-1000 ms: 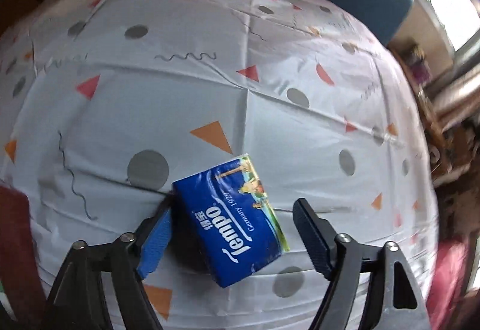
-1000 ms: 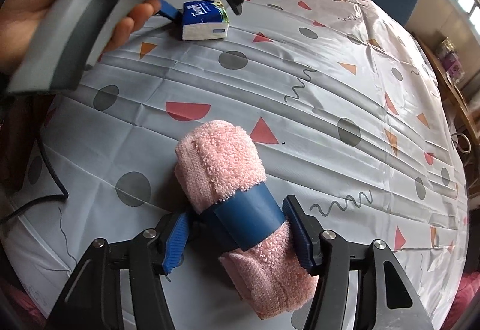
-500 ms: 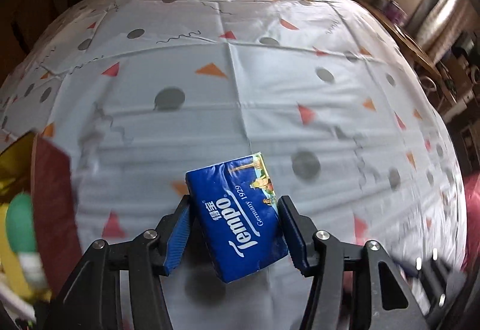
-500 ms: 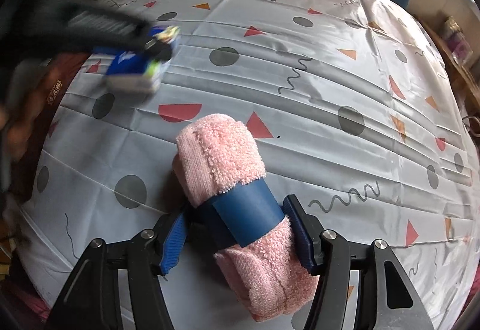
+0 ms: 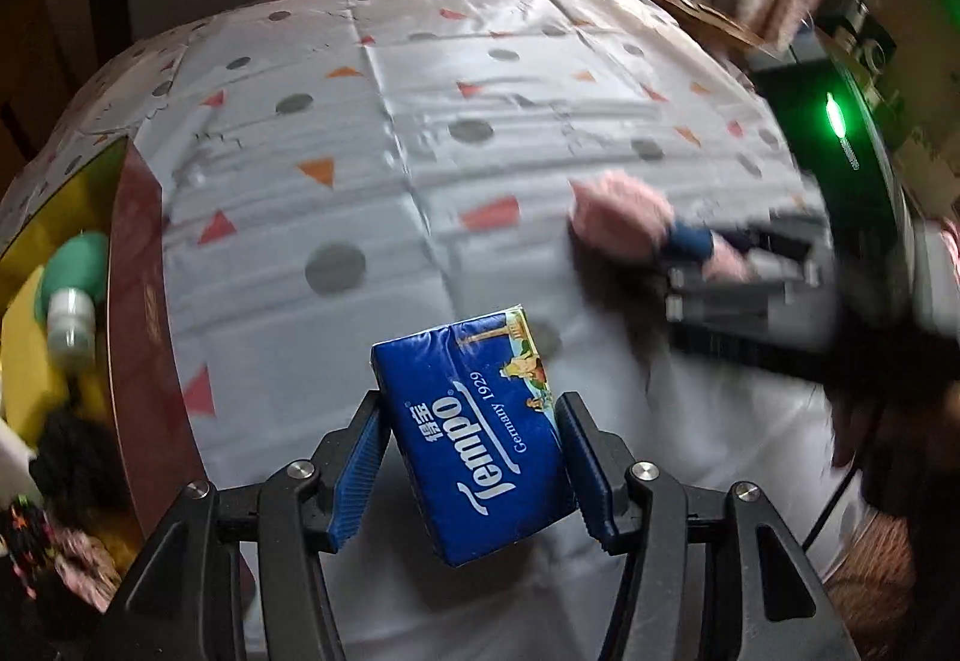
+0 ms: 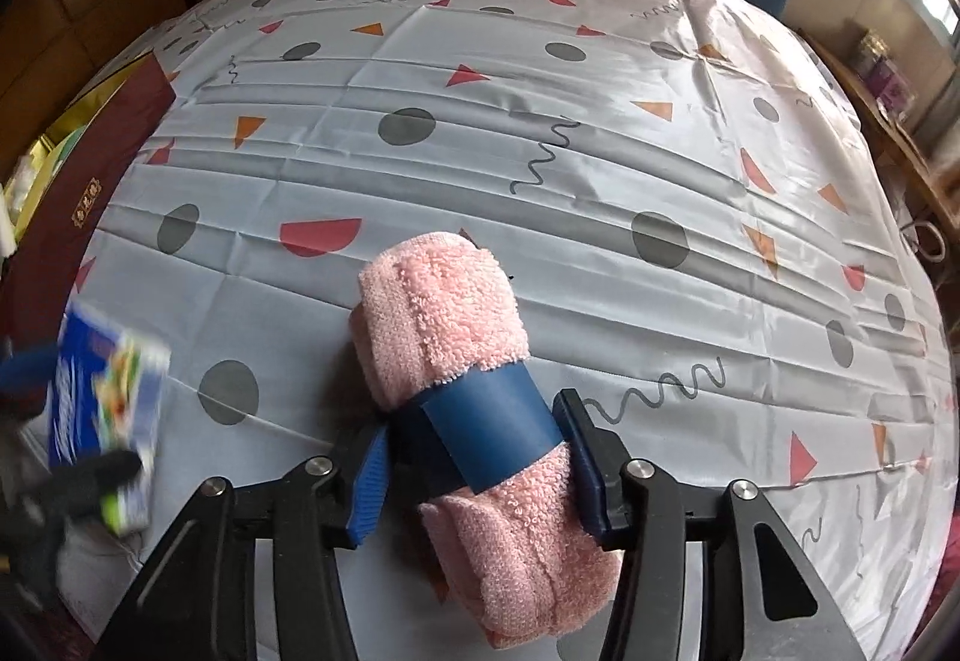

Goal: Organize soft objects
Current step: 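Grasp the blue Tempo tissue pack with the left gripper, then carry the tissue pack into the gold tray and open the left gripper while the right gripper holds the towel, then carry the pink towel roll into the gold tray and open the right gripper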

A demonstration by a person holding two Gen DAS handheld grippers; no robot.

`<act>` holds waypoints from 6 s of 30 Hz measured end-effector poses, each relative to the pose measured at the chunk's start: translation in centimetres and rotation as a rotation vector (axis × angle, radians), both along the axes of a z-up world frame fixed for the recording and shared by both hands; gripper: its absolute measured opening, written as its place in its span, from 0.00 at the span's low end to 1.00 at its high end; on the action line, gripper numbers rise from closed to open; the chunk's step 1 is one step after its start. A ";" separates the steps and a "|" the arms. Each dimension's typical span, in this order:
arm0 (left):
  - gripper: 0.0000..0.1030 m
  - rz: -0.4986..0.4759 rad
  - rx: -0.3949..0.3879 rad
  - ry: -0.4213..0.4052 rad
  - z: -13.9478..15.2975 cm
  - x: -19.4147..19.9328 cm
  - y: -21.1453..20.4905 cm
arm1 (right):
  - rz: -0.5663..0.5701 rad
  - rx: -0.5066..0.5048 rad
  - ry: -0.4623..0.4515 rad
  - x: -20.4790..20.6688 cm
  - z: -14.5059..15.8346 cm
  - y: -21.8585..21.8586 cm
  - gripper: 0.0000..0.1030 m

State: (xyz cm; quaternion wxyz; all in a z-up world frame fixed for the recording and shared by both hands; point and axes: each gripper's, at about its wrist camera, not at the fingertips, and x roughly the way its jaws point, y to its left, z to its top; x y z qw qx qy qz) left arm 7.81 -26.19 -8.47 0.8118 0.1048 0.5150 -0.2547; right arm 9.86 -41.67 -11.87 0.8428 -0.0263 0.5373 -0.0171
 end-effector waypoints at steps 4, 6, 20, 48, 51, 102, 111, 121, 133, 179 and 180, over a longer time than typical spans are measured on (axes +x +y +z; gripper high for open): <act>0.57 0.017 -0.050 0.022 -1.5 -0.6 1.0 | -0.008 0.001 -0.007 -0.1 0.1 0.2 0.53; 0.59 0.017 -0.065 0.030 -1.7 -0.4 1.1 | -0.008 0.004 -0.009 -0.1 0.1 0.1 0.55; 0.56 -0.024 -0.034 -0.115 -2.6 -2.1 1.0 | 0.035 -0.005 -0.043 0.7 -0.1 0.4 0.48; 0.50 0.072 -0.164 -0.261 7.5 -5.1 6.5 | 0.041 0.013 -0.091 -0.4 -0.5 0.4 0.50; 0.50 0.098 -0.170 -0.273 8.2 -5.1 7.8 | 0.039 0.019 -0.094 -0.4 -0.5 0.4 0.50; 0.50 0.585 -0.285 -0.138 5.9 -2.3 29.2 | 0.048 -0.033 -0.110 -0.5 -0.7 1.0 0.50; 0.50 0.474 -0.311 -0.039 4.6 1.1 23.9 | 0.055 -0.043 -0.106 -0.2 -0.7 1.1 0.50; 0.51 0.423 -0.279 0.054 1.3 5.6 19.3 | 0.063 -0.053 -0.102 -0.1 -0.8 1.1 0.50; 0.75 0.407 -0.260 -0.027 2.9 4.2 20.1 | 0.062 -0.056 -0.101 0.0 -0.8 1.1 0.50; 0.75 0.655 -0.087 -0.318 5.7 -6.8 31.6 | -0.189 -0.103 -0.014 0.1 0.0 5.0 0.38; 0.75 0.657 -0.090 -0.317 5.7 -6.9 31.7 | -0.192 -0.094 -0.008 0.1 0.1 4.9 0.38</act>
